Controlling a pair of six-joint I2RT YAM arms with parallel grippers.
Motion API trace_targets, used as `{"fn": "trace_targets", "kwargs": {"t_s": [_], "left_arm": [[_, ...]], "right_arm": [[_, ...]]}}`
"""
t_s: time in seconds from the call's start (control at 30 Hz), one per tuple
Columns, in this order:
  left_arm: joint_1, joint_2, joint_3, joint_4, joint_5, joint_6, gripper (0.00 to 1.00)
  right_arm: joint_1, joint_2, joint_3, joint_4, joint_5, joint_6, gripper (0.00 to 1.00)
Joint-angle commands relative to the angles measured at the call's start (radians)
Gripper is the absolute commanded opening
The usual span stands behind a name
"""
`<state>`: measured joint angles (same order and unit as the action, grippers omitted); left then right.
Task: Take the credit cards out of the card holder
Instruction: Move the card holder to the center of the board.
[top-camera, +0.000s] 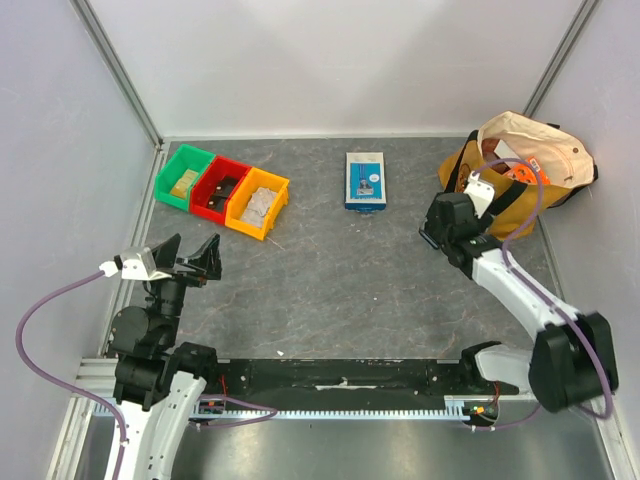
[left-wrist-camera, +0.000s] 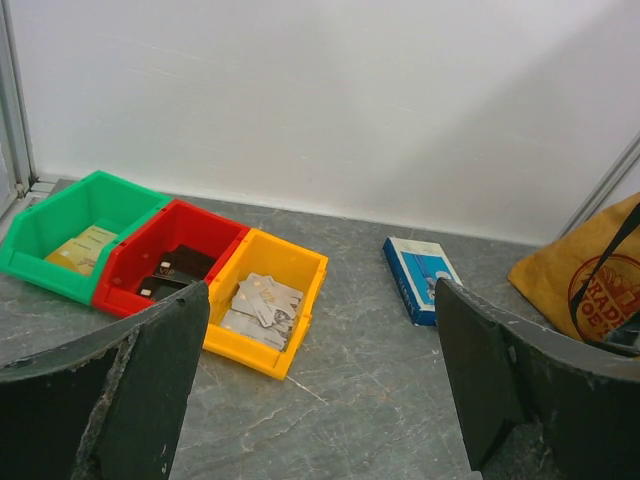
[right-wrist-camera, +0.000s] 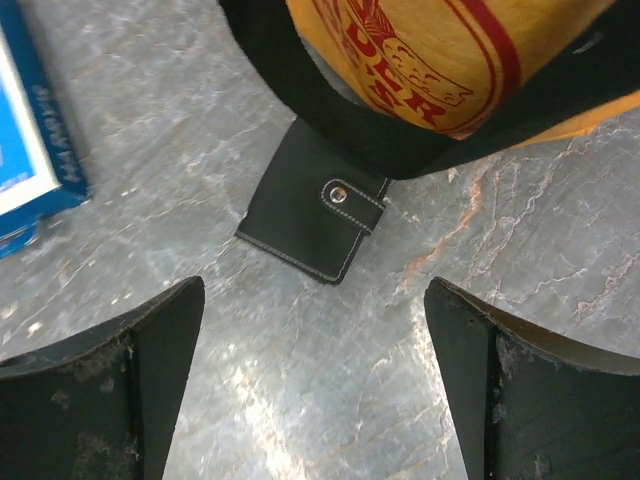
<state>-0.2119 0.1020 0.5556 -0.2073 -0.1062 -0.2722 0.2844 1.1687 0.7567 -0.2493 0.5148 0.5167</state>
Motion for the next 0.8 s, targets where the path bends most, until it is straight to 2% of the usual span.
{"fn": "trace_targets", "kwargs": {"t_s": [0.0, 0.13, 0.3, 0.77], "left_arm": [[-0.001, -0.01, 0.0, 0.022, -0.021, -0.022, 0.99], [-0.001, -0.016, -0.002, 0.022, -0.023, -0.018, 0.99], [-0.004, -0.021, -0.002, 0.022, -0.026, -0.016, 0.99], [-0.017, -0.031, -0.002, 0.02, -0.032, -0.007, 0.98]], "right_arm": [[0.002, 0.159, 0.093, 0.016, 0.149, 0.121, 0.98], [0.036, 0.288, 0.13, 0.012, 0.249, 0.19, 0.98], [0.05, 0.42, 0.164, 0.008, 0.29, 0.258, 0.98], [0.048, 0.589, 0.213, 0.035, 0.231, 0.289, 0.98]]}}
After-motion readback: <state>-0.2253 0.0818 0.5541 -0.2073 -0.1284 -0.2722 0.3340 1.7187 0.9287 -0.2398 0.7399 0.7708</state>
